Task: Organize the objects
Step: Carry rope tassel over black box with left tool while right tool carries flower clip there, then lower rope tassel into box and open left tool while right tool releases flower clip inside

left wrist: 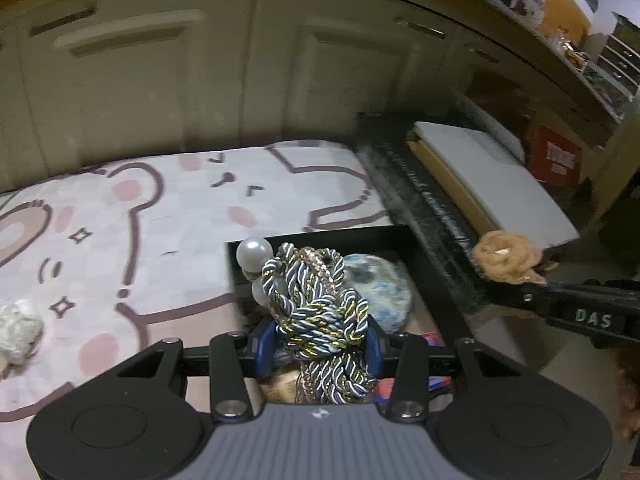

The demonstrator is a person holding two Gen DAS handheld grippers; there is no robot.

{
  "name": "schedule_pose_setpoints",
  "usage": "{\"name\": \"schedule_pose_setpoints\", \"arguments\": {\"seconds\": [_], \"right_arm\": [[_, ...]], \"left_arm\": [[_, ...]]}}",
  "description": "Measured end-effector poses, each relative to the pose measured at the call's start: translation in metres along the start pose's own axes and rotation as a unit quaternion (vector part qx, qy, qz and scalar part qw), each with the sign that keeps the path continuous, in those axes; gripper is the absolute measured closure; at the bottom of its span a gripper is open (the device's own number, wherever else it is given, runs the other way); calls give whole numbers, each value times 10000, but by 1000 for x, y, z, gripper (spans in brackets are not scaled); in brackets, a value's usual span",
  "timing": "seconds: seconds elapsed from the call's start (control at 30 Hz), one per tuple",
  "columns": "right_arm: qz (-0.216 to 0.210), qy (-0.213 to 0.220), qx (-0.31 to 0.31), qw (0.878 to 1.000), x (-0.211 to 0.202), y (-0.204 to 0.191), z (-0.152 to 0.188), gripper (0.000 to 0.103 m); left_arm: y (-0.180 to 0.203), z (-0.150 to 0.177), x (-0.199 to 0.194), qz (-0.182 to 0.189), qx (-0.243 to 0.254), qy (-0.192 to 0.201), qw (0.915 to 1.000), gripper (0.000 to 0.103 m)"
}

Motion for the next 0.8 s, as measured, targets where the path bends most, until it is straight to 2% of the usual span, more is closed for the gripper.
{"name": "schedule_pose_setpoints", "arguments": {"seconds": [0.27,0.47,0.63,0.8], "right_arm": [[-41,-23,27,10000,2,4,-1,82],[-57,-67,28,10000,6,4,0,82],[-60,-121,3,9999,11,2,1,82],[-39,-226,-58,9997,21,2,2,82]], "left_arm": [[27,4,24,489,73,-206,9986,58],[39,9,49,857,95,-499,9950,58],[35,10,73,723,11,-690,9950,58],[26,10,84,398,11,-744,9964,58]]}}
Point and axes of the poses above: each gripper's, at about its wrist camera, not at the fingertips, and x roughly the way its jaws point, y to its right, z to its underside, the point moved 7 cm from there along x, roughly the way its jaws point, and after that the axes turned 3 degrees about -y, right-handed, at the moved point
